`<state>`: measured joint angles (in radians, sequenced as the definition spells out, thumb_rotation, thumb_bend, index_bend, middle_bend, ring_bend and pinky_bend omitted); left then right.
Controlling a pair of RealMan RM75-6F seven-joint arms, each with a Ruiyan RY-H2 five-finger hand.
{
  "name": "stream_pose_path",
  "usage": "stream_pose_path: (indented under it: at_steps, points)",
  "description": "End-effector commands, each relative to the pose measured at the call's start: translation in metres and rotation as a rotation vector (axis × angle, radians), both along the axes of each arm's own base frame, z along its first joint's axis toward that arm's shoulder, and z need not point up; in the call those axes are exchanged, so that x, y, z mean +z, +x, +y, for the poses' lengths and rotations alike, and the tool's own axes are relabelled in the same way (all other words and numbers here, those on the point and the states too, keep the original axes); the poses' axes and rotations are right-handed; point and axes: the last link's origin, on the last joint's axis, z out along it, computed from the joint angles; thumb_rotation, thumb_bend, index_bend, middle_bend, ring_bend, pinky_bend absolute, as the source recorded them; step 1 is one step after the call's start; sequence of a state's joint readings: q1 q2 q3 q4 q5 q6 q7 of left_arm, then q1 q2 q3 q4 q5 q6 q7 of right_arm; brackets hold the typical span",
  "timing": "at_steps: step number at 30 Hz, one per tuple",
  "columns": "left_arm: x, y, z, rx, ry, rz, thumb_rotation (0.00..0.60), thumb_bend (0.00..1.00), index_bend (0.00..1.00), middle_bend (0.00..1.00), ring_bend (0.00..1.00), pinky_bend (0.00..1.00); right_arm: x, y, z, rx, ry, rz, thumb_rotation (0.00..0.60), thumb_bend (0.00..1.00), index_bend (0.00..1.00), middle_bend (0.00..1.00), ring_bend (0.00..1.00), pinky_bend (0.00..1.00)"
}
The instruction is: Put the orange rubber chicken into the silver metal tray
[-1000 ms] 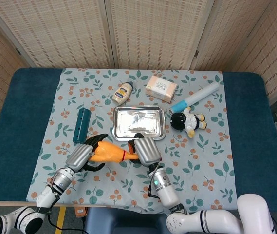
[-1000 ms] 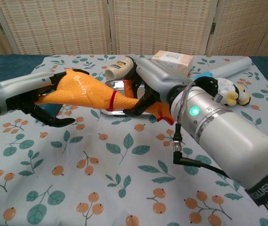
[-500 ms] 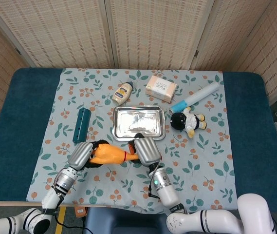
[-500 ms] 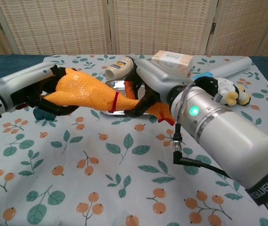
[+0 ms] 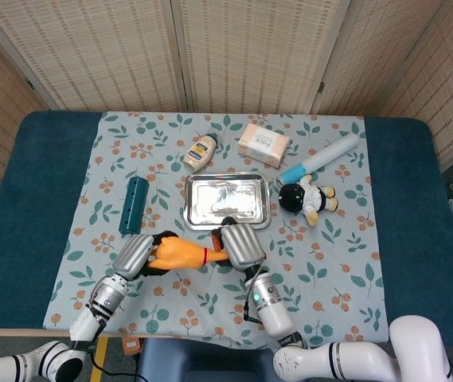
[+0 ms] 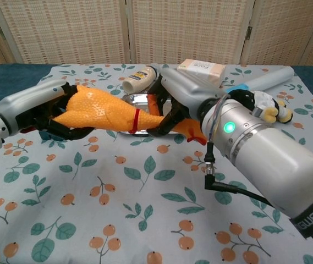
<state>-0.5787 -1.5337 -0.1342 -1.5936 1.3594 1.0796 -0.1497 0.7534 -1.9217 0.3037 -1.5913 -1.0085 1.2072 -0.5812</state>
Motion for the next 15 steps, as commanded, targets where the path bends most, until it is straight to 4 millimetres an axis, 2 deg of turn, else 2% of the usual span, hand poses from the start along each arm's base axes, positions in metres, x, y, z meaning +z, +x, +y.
stream_pose_path:
  at_steps: [1, 2, 3, 4, 6, 7, 10, 15]
  points:
    - [-0.001, -0.002, -0.001, 0.005, -0.011, 0.013, 0.6, 0.6, 0.86, 0.85, 0.75, 0.91, 0.0, 0.0, 0.0, 0.0, -0.002, 0.002, 0.6, 0.38, 0.98, 0.64, 0.82, 1.0]
    - [-0.001, -0.003, -0.002, 0.001, -0.019, 0.022, 0.6, 0.56, 0.78, 0.79, 0.7, 0.86, 0.0, 0.0, 0.0, 0.0, -0.003, 0.003, 0.6, 0.38, 0.98, 0.64, 0.82, 1.0]
    - [-0.003, -0.004, -0.004, -0.003, -0.045, 0.033, 0.6, 0.51, 0.6, 0.66, 0.58, 0.76, 0.0, 0.0, 0.0, 0.0, -0.004, 0.005, 0.6, 0.38, 0.98, 0.64, 0.82, 1.0]
    - [-0.004, -0.005, -0.005, -0.001, -0.071, 0.042, 0.6, 0.47, 0.37, 0.46, 0.41, 0.63, 0.0, 0.0, 0.0, 0.0, -0.004, 0.006, 0.6, 0.38, 0.98, 0.64, 0.82, 1.0]
    - [-0.004, -0.006, -0.005, 0.005, -0.124, 0.06, 0.6, 0.42, 0.07, 0.13, 0.1, 0.37, 0.0, -0.001, 0.001, 0.0, -0.004, 0.011, 0.6, 0.38, 0.98, 0.64, 0.82, 1.0]
    - [-0.003, -0.006, -0.004, 0.007, -0.132, 0.059, 0.6, 0.41, 0.01, 0.03, 0.02, 0.25, 0.0, -0.001, 0.001, 0.0, -0.004, 0.015, 0.6, 0.38, 0.98, 0.64, 0.82, 1.0]
    - [0.003, -0.002, -0.003, 0.006, -0.123, 0.021, 0.6, 0.36, 0.0, 0.0, 0.0, 0.09, -0.001, -0.004, 0.0, -0.005, -0.006, 0.036, 0.6, 0.38, 0.98, 0.64, 0.82, 1.0]
    - [0.011, 0.002, -0.002, 0.018, -0.139, -0.061, 0.6, 0.31, 0.0, 0.0, 0.0, 0.06, -0.001, -0.009, -0.001, -0.019, -0.007, 0.055, 0.6, 0.38, 0.98, 0.64, 0.82, 1.0]
